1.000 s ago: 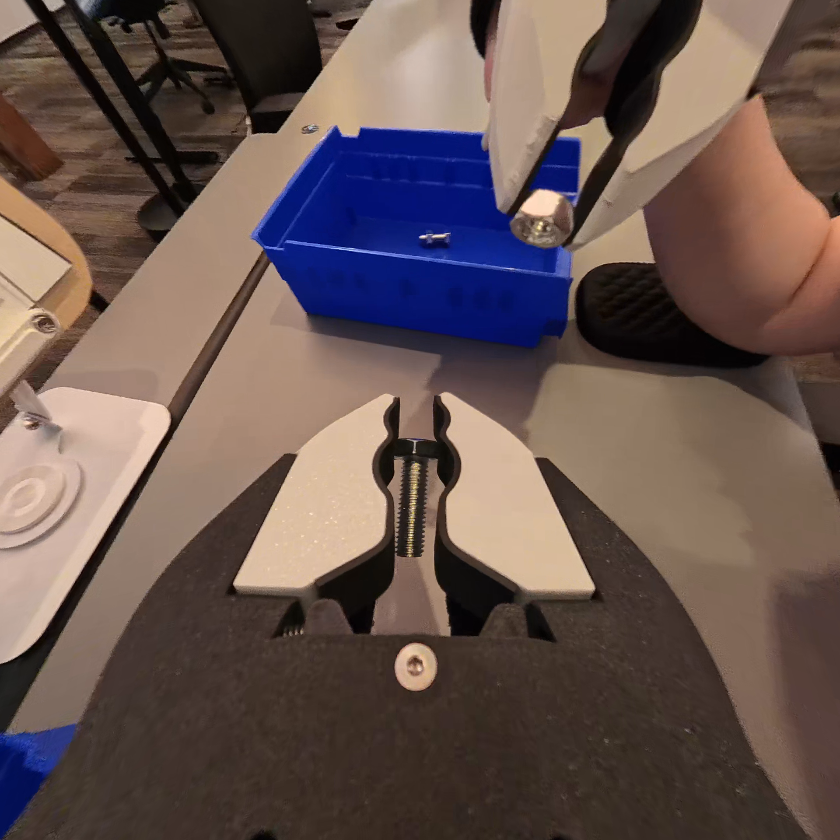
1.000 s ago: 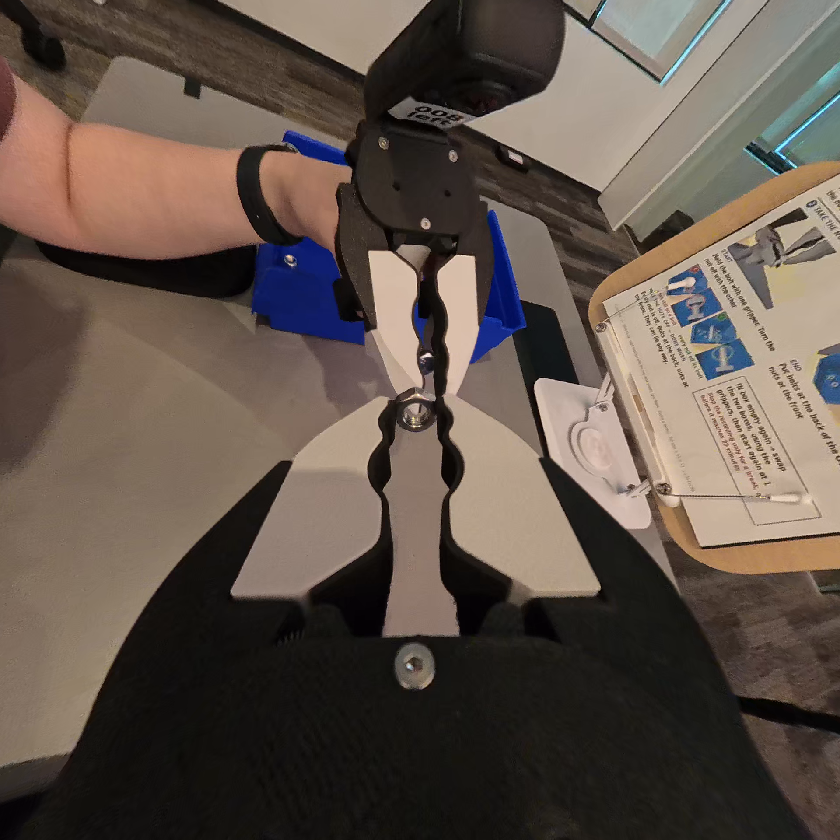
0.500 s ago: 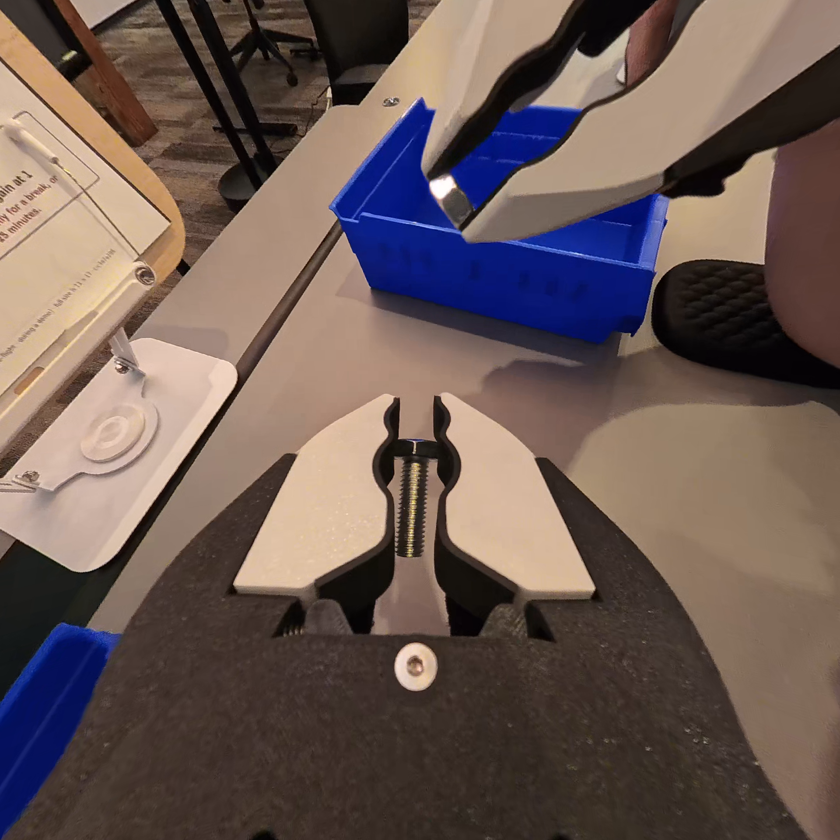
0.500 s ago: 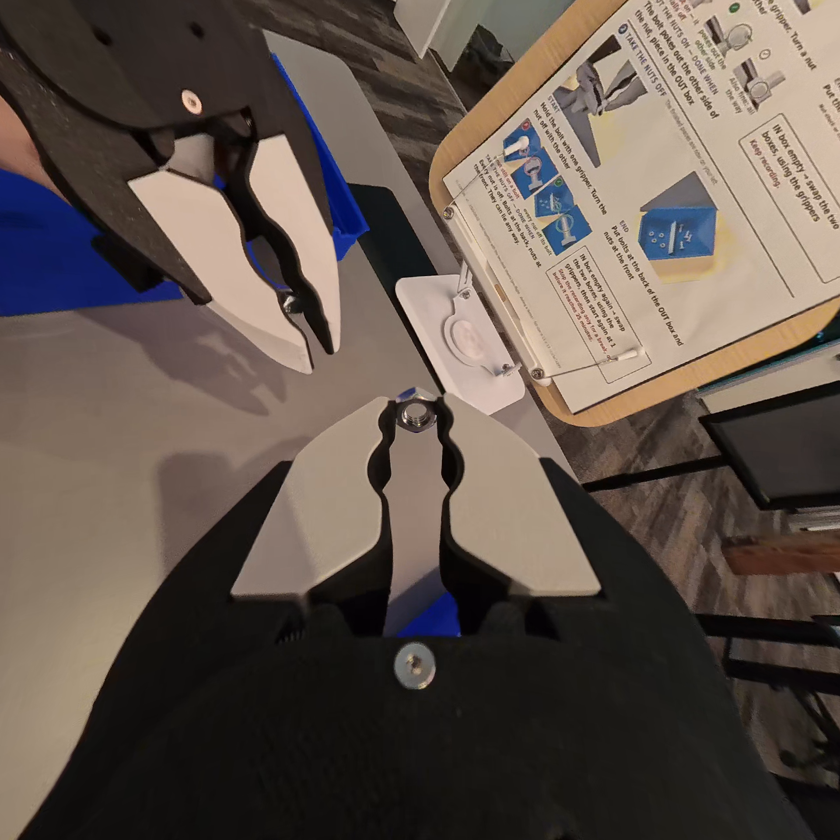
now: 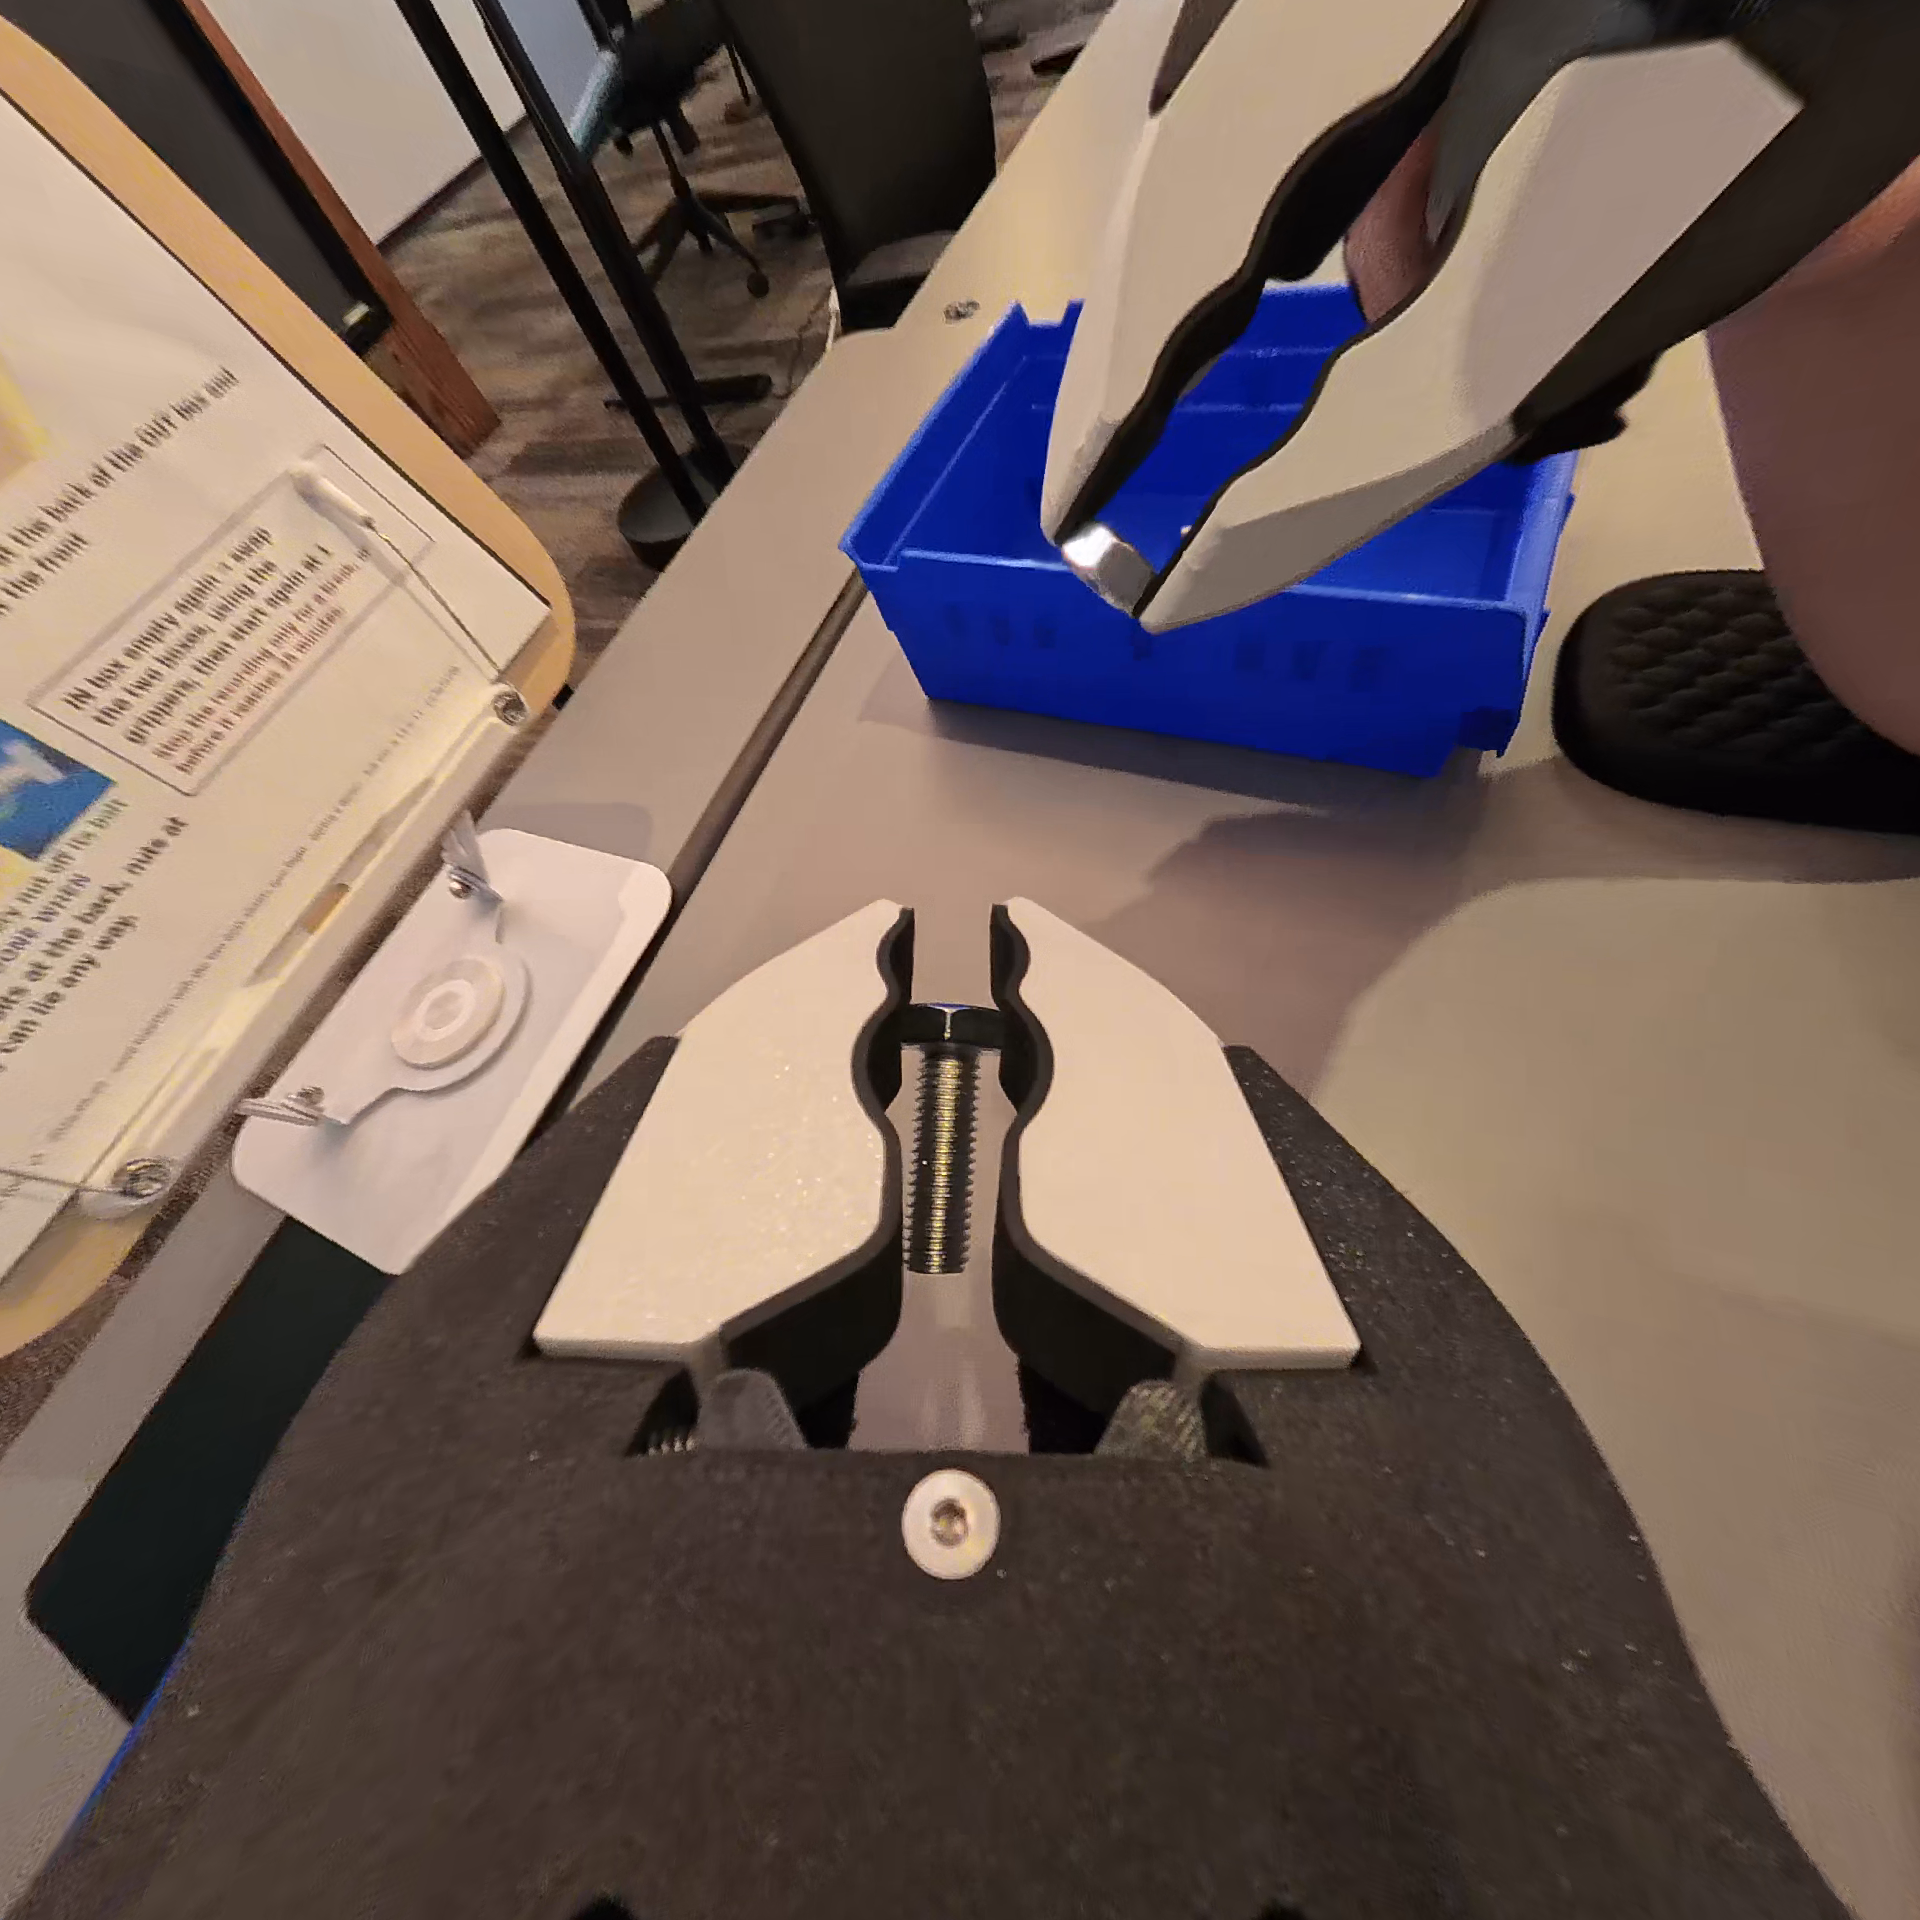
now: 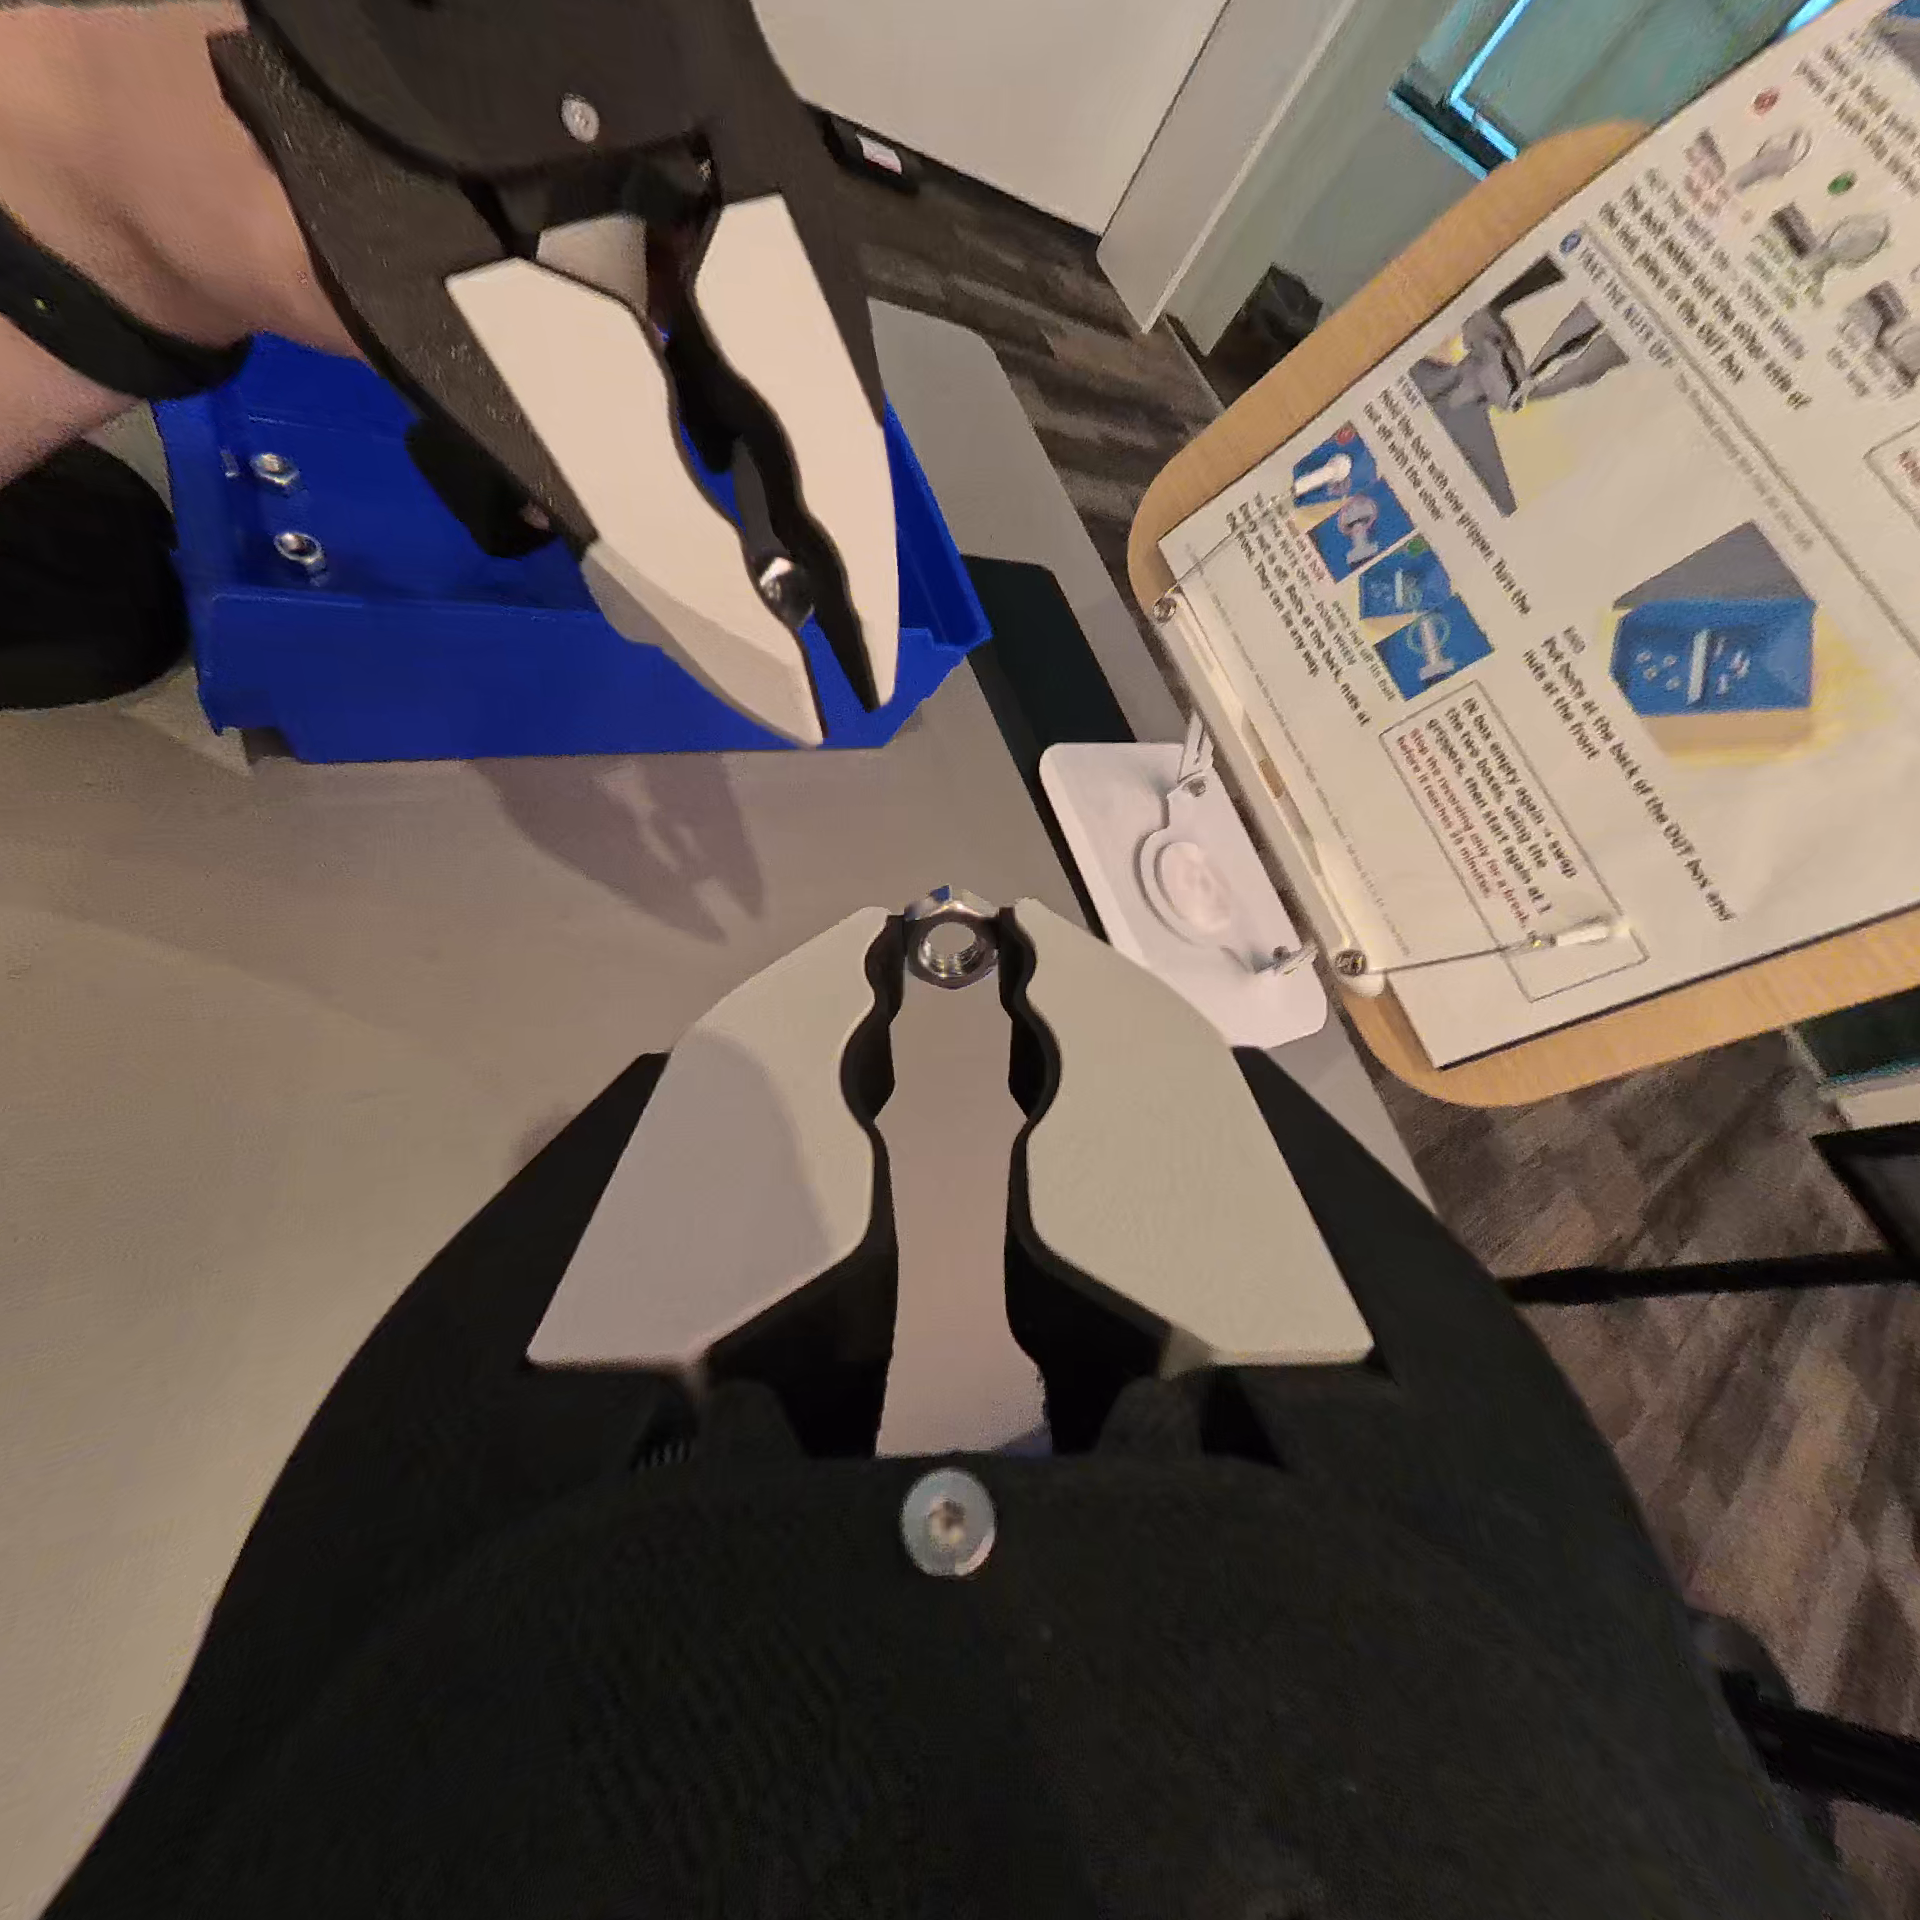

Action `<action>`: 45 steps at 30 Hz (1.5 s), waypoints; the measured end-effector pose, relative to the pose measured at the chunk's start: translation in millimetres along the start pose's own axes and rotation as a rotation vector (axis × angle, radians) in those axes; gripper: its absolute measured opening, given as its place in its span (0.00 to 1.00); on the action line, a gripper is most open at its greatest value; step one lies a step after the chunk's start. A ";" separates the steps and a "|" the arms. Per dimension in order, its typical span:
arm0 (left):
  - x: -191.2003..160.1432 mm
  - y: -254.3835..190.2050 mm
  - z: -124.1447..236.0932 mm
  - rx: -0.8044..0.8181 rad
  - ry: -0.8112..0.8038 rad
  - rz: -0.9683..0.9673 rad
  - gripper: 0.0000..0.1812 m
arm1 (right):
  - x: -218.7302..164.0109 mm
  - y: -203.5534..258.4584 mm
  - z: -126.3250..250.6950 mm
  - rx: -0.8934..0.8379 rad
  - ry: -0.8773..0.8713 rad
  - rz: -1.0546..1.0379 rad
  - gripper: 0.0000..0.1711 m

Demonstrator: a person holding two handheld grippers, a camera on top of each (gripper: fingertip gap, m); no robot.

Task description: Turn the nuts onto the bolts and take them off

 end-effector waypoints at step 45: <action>31.0 -22.4 58.5 -0.260 -0.301 0.014 0.07 | -95.0 56.3 -63.9 0.541 0.530 -0.189 0.11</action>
Point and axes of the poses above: each gripper's, where its closed fingertips meet, z back along the fingers, x out of its top, y = z × x across the jaws, the point moved 5 cm from there along z, back along the fingers, and after that the axes turned 2 degrees about -x, right-handed, at the moved point
